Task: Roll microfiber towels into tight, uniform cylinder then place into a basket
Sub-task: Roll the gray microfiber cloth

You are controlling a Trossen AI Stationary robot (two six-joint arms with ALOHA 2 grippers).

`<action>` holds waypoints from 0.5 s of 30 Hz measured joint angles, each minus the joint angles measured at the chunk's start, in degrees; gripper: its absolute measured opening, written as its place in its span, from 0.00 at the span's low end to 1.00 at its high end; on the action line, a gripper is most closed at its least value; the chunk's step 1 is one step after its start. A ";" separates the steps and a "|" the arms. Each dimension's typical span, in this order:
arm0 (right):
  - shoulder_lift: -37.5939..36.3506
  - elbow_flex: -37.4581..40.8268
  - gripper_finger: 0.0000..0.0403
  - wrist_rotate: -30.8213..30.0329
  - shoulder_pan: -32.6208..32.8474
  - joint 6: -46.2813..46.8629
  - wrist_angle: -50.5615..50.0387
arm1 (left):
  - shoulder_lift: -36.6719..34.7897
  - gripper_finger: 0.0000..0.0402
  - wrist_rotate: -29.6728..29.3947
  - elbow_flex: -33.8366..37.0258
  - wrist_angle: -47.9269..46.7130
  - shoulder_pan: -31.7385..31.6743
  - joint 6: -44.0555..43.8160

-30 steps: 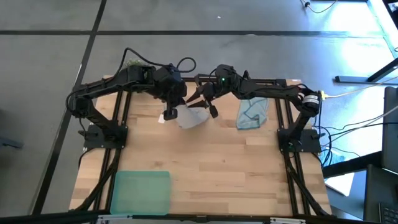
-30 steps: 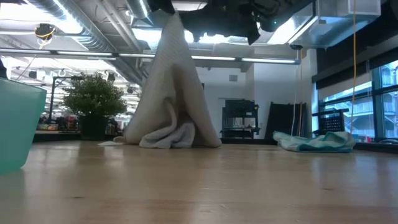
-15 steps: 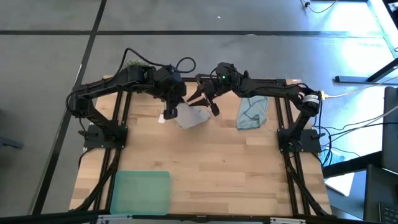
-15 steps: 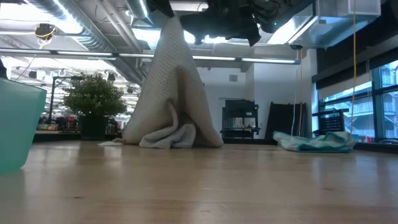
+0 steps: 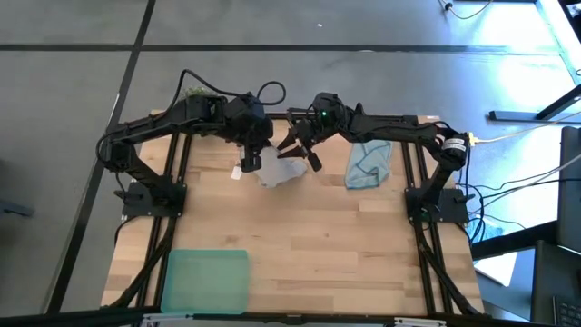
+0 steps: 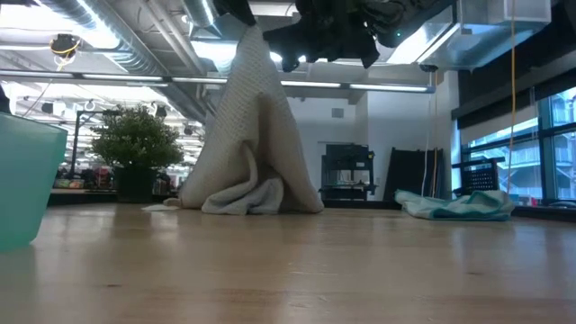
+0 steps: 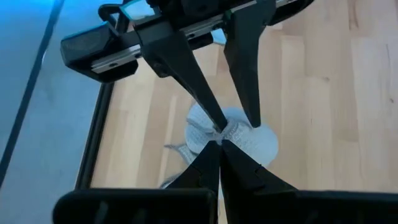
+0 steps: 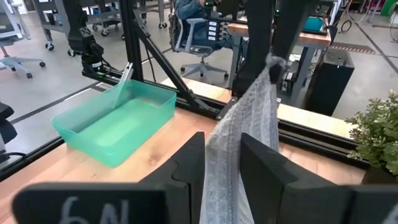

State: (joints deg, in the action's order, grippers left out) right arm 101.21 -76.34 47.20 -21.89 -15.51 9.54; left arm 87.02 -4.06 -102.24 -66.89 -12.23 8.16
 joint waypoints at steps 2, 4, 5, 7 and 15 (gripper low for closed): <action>0.00 0.00 0.24 0.00 0.00 0.00 -0.29 | 0.00 0.00 -1.11 0.00 -0.07 0.00 0.02; 0.00 0.00 0.24 0.10 0.00 0.00 -0.70 | -0.02 0.00 -1.67 0.00 -0.38 0.00 0.05; 0.00 0.00 0.24 0.76 0.00 0.00 -0.80 | -0.02 0.00 -2.07 0.00 -0.44 0.00 0.08; 0.00 0.00 0.24 2.06 0.00 -0.01 -0.92 | -0.01 0.00 -2.90 0.00 -0.50 0.00 0.46; 0.00 0.00 0.24 2.41 -0.04 -0.02 -3.16 | -0.02 0.00 -8.56 0.00 -0.08 0.00 1.67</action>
State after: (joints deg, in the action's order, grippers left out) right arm 101.21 -76.34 49.61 -21.93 -15.53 6.39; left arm 87.00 -12.62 -102.24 -66.97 -12.23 9.83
